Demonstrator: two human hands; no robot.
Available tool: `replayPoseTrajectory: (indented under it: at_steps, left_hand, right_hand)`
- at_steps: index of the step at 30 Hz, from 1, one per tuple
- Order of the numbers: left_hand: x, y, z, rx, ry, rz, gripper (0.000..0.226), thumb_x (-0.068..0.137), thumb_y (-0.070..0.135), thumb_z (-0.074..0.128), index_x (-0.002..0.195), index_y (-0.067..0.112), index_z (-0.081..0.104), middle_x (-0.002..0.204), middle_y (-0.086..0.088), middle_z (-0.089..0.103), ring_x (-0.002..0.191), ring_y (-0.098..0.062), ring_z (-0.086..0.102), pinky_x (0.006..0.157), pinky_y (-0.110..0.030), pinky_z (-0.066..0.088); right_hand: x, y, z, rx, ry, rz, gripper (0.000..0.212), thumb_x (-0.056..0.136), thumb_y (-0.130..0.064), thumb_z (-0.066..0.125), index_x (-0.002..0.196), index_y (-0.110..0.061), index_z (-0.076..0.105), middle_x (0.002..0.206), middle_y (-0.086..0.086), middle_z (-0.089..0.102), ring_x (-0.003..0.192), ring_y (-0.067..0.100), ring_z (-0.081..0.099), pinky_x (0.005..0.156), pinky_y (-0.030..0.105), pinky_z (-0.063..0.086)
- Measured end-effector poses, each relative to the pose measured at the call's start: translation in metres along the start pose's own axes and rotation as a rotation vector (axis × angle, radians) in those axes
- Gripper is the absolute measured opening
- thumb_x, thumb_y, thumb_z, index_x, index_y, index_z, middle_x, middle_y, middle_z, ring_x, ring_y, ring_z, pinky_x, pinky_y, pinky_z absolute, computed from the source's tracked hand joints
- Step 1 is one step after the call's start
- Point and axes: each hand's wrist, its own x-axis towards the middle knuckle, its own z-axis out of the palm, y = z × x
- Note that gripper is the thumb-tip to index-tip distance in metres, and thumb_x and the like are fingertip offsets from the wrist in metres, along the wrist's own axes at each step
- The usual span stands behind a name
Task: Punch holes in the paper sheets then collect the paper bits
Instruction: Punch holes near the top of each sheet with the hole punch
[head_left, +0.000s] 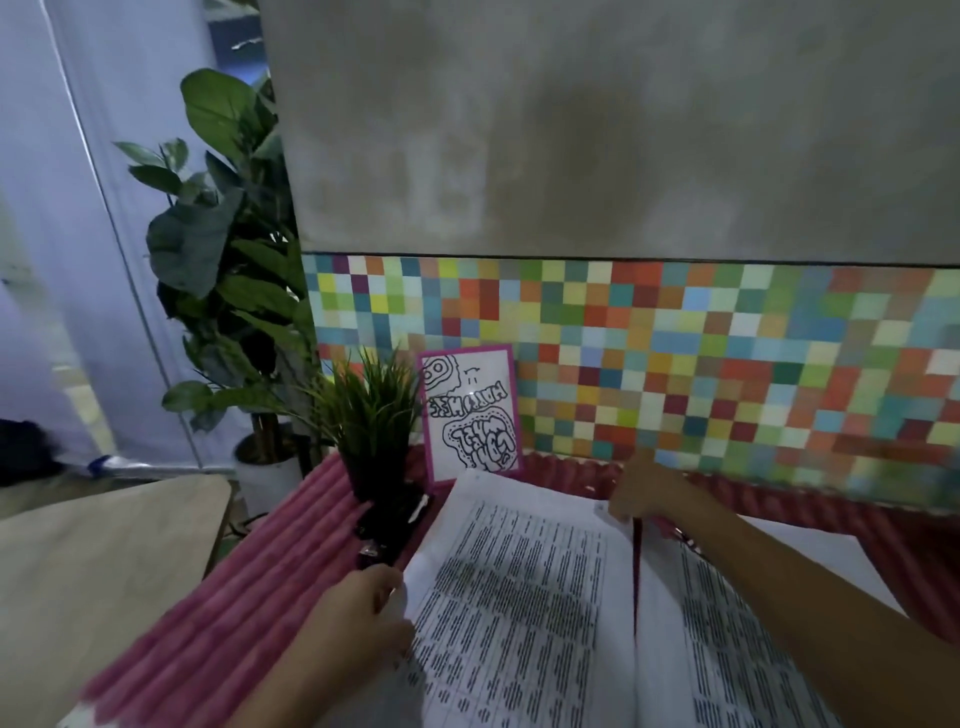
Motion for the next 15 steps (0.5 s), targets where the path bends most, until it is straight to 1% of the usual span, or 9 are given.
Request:
replayPoseTrajectory:
  at_steps: [1,2,3,5,6,7,10,13,15]
  left_hand:
    - [-0.001,0.001,0.002,0.024,0.042,0.024,0.009,0.084,0.024,0.057,0.087,0.024,0.066,0.077,-0.003,0.069,0.067,-0.008,0.064,0.06,-0.024,0.046]
    - [0.0,0.0,0.004,0.06,0.085,0.049,0.013,0.087,0.026,0.055,0.081,0.02,0.065,0.072,-0.004,0.066,0.062,-0.009,0.061,0.056,-0.023,0.042]
    - [0.0,-0.001,0.007,0.108,0.123,0.08,0.019,0.088,0.027,0.053,0.073,0.017,0.061,0.066,-0.005,0.059,0.055,-0.01,0.056,0.051,-0.021,0.036]
    - [-0.001,-0.003,0.011,0.186,0.168,0.108,0.032,0.088,0.027,0.053,0.058,0.018,0.046,0.058,0.0,0.043,0.048,-0.01,0.043,0.044,-0.016,0.024]
    - [-0.001,-0.003,0.012,0.201,0.185,0.108,0.036,0.088,0.027,0.053,0.055,0.021,0.041,0.058,0.001,0.04,0.048,-0.009,0.041,0.044,-0.016,0.023]
    - [-0.001,-0.001,0.012,0.203,0.188,0.106,0.035,0.088,0.026,0.053,0.055,0.022,0.041,0.058,0.001,0.04,0.049,-0.009,0.041,0.044,-0.017,0.023]
    - [-0.002,-0.002,0.011,0.171,0.166,0.069,0.026,0.085,0.027,0.056,0.062,0.017,0.05,0.059,-0.001,0.048,0.05,-0.009,0.042,0.048,-0.024,0.029]
    - [-0.004,0.001,0.011,0.118,0.148,0.039,0.015,0.079,0.029,0.065,0.07,0.019,0.06,0.065,-0.001,0.061,0.059,-0.012,0.056,0.056,-0.027,0.041]
    - [-0.006,0.005,0.011,0.1,0.152,0.034,0.011,0.079,0.027,0.068,0.075,0.017,0.064,0.066,0.0,0.062,0.06,-0.01,0.057,0.056,-0.027,0.042]
  right_hand:
    - [0.004,0.004,0.004,-0.018,-0.005,0.009,0.036,0.083,-0.013,0.058,0.057,-0.02,0.033,0.06,0.001,0.034,0.051,0.012,0.03,0.061,0.028,0.037]
    - [0.011,0.006,0.007,-0.023,-0.015,-0.001,0.037,0.08,-0.01,0.055,0.054,-0.017,0.03,0.057,0.002,0.03,0.049,0.013,0.027,0.052,0.029,0.03]
    - [0.011,0.007,0.008,-0.033,-0.008,0.004,0.036,0.078,-0.009,0.054,0.052,-0.015,0.03,0.055,0.002,0.029,0.047,0.014,0.027,0.046,0.028,0.024]
    - [0.014,0.006,0.01,-0.021,0.01,-0.017,0.033,0.079,-0.011,0.054,0.051,-0.013,0.037,0.051,0.001,0.034,0.047,0.015,0.034,0.043,0.023,0.024]
    - [0.013,0.005,0.011,-0.029,0.028,-0.033,0.033,0.08,-0.011,0.054,0.051,-0.012,0.038,0.052,0.001,0.036,0.047,0.015,0.035,0.043,0.023,0.025]
    - [0.013,0.005,0.012,-0.023,0.024,-0.049,0.033,0.081,-0.01,0.053,0.052,-0.012,0.038,0.052,0.001,0.036,0.047,0.015,0.035,0.043,0.022,0.025]
    - [0.012,0.001,0.018,0.006,0.077,-0.085,0.034,0.082,-0.009,0.051,0.052,-0.013,0.036,0.05,0.0,0.034,0.045,0.014,0.034,0.042,0.022,0.024]
    - [0.009,-0.003,0.022,0.037,0.093,-0.094,0.036,0.084,-0.01,0.051,0.052,-0.014,0.033,0.051,-0.001,0.033,0.045,0.014,0.032,0.043,0.024,0.024]
    - [0.006,-0.006,0.022,0.046,0.079,-0.1,0.034,0.085,-0.01,0.05,0.054,-0.013,0.035,0.054,0.0,0.036,0.047,0.014,0.034,0.043,0.024,0.026]
